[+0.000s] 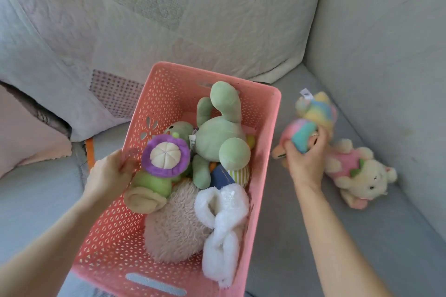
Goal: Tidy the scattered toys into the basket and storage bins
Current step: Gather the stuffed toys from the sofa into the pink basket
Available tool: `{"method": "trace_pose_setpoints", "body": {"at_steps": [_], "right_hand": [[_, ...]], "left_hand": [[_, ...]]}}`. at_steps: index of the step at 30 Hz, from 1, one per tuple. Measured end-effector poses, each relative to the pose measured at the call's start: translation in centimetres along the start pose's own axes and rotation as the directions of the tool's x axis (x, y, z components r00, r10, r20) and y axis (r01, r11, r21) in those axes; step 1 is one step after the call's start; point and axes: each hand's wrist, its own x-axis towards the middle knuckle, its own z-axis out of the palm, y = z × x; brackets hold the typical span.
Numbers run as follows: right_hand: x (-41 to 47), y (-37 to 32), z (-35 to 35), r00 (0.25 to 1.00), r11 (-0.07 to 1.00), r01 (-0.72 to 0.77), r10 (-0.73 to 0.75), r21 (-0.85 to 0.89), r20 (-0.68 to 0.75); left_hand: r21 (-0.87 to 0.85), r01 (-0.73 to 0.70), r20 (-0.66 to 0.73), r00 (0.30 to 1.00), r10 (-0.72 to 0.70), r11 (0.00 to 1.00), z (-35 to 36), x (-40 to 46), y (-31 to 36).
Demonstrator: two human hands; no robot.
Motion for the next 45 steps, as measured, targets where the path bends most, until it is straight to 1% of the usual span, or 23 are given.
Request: {"method": "trace_pose_setpoints", "body": {"at_steps": [2, 3, 5, 7, 9, 11, 13, 14, 15, 17, 19, 21, 24, 26, 27, 30, 33, 35, 36, 39, 41, 43, 45], "right_hand": [[-3.2, -3.4, -1.3, 0.984, 0.982, 0.158, -0.149, 0.1, -0.095], [-5.2, -5.4, -1.8, 0.968, 0.963, 0.24, -0.227, 0.124, -0.107], [-8.7, -8.7, -2.2, 0.926, 0.914, 0.378, -0.373, 0.15, -0.061], [-12.0, -11.1, -1.5, 0.87, 0.861, 0.484, -0.493, 0.154, 0.024], [-14.4, -11.9, 0.4, 0.847, 0.856, 0.508, -0.517, 0.1, 0.12], [-16.5, -11.8, 2.7, 0.847, 0.883, 0.469, -0.442, -0.022, 0.294], [-17.9, -10.6, 4.4, 0.83, 0.87, 0.437, -0.291, -0.23, 0.477], [-18.4, -9.9, 4.7, 0.824, 0.843, 0.435, -0.23, -0.318, 0.519], [-18.5, -9.5, 4.5, 0.819, 0.822, 0.445, -0.215, -0.355, 0.531], [-18.2, -9.2, 3.7, 0.8, 0.799, 0.51, -0.306, -0.317, 0.516], [-17.3, -8.9, 2.6, 0.78, 0.778, 0.547, -0.341, -0.308, 0.524], [-15.9, -8.5, 1.4, 0.788, 0.777, 0.543, -0.343, -0.317, 0.511], [-12.9, -7.8, -0.7, 0.84, 0.833, 0.489, -0.37, -0.259, 0.396], [-10.3, -7.0, -2.2, 0.894, 0.872, 0.404, -0.313, -0.276, 0.319], [-8.6, -6.3, -3.2, 0.921, 0.883, 0.351, -0.266, -0.313, 0.283], [-3.5, -3.1, -5.5, 0.966, 0.84, 0.219, -0.115, -0.496, 0.231], [0.6, 0.7, -7.4, 0.975, 0.74, 0.101, 0.06, -0.665, 0.215], [2.1, 2.8, -8.1, 0.958, 0.67, 0.075, 0.158, -0.739, 0.241], [2.6, 3.7, -7.8, 0.943, 0.655, 0.077, 0.196, -0.752, 0.268], [4.0, 5.8, -6.9, 0.926, 0.647, 0.075, 0.238, -0.759, 0.294], [4.6, 7.0, -6.5, 0.92, 0.644, 0.059, 0.263, -0.763, 0.292], [5.1, 8.1, -6.0, 0.935, 0.652, 0.047, 0.238, -0.757, 0.263], [5.4, 8.6, -5.7, 0.956, 0.689, 0.039, 0.184, -0.723, 0.227]], "left_hand": [[0.021, -0.005, 0.017, 1.0, 0.005, 1.0, 0.1, 0.0, -0.1], [0.016, -0.004, 0.019, 1.0, 0.003, 1.0, -0.2, -0.4, -0.2], [-0.002, -0.006, 0.017, 1.0, 0.006, 1.0, -0.1, -1.2, -0.3], [-0.032, -0.003, 0.015, 1.0, 0.003, 0.999, 0.1, -2.7, -0.7], [-0.054, 0.011, 0.013, 1.0, -0.01, 0.998, 0.5, -4.0, -1.2], [-0.069, 0.015, 0.0, 1.0, -0.015, 0.998, 0.6, -4.6, -1.8], [-0.069, 0.012, -0.011, 1.0, -0.013, 0.998, 0.6, -4.4, -2.2], [-0.062, 0.009, -0.016, 1.0, -0.01, 0.998, 0.7, -4.3, -2.2], [-0.052, 0.005, -0.025, 1.0, -0.006, 0.999, 0.7, -4.2, -2.2], [-0.047, -0.017, -0.04, 0.999, 0.015, 0.999, 0.7, -4.1, -2.1], [-0.051, -0.026, -0.054, 0.998, 0.023, 0.998, 0.5, -4.2, -2.1], [-0.044, -0.035, -0.061, 0.998, 0.032, 0.998, 0.5, -4.4, -2.2], [-0.021, -0.05, -0.071, 0.996, 0.048, 0.999, 0.7, -4.5, -2.1], [-0.007, -0.038, -0.065, 0.997, 0.037, 0.999, 0.8, -4.4, -2.5], [0.012, -0.045, -0.068, 0.997, 0.045, 0.999, 1.0, -4.3, -2.5], [0.048, -0.035, -0.062, 0.997, 0.038, 0.998, 1.3, -4.2, -2.2], [0.071, -0.032, -0.067, 0.997, 0.037, 0.997, 1.4, -4.5, -1.2], [0.075, -0.032, -0.081, 0.996, 0.038, 0.997, 1.3, -4.8, -0.5], [0.075, -0.014, -0.088, 0.996, 0.02, 0.997, 1.2, -4.8, -0.5], [0.037, 0.041, -0.103, 0.994, -0.037, 0.998, 1.4, -4.9, -0.6], [0.032, 0.045, -0.106, 0.994, -0.042, 0.998, 1.5, -4.9, -0.6], [0.024, 0.064, -0.103, 0.993, -0.061, 0.998, 1.6, -4.6, -0.8], [0.023, 0.076, -0.111, 0.991, -0.073, 0.997, 1.8, -4.4, -0.9]]}}
